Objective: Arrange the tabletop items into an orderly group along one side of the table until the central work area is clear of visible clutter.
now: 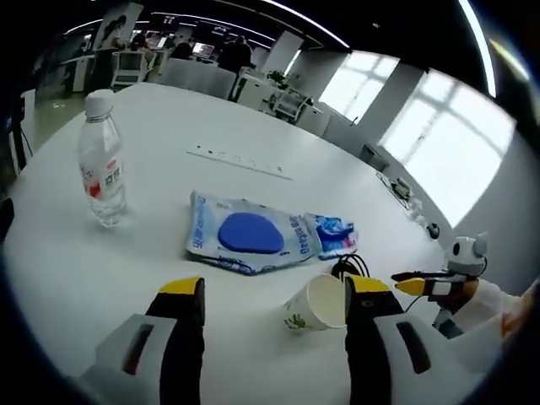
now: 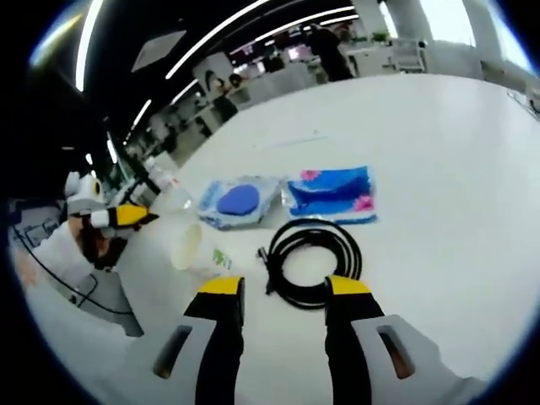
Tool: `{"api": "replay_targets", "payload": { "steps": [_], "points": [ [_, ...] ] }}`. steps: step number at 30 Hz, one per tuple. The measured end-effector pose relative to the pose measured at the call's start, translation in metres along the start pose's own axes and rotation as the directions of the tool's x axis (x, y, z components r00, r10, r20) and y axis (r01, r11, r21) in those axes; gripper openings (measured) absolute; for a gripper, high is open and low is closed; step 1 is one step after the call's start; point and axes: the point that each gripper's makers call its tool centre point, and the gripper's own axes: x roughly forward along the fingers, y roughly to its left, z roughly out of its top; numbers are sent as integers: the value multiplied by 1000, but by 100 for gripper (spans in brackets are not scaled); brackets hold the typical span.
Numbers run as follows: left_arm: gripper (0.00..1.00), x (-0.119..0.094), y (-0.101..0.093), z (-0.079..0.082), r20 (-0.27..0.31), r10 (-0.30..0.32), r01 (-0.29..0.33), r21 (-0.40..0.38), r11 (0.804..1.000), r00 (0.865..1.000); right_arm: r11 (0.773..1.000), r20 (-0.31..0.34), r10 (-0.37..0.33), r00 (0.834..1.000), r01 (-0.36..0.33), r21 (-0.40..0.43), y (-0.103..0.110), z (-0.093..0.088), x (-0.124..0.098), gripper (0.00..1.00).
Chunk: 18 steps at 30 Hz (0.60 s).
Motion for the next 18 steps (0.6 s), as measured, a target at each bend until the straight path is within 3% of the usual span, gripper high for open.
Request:
{"api": "replay_targets", "payload": {
  "steps": [3, 9, 18],
  "points": [
    [67, 1, -9, 0, -15, -22, 23, 38, 999, 1000, 1000, 3, -10, 1000, 10, 5, -3, 1, -2, 35],
    [66, 4, -16, -3, -27, -46, 47, 40, 998, 999, 999, 11, -25, 1000, 24, 43, -8, -1, -4, 35],
    [67, -3, -7, -8, -20, -32, 32, 33, 999, 999, 995, 26, -56, 998, 54, 82, -26, -10, -10, 36]
  ]
}}
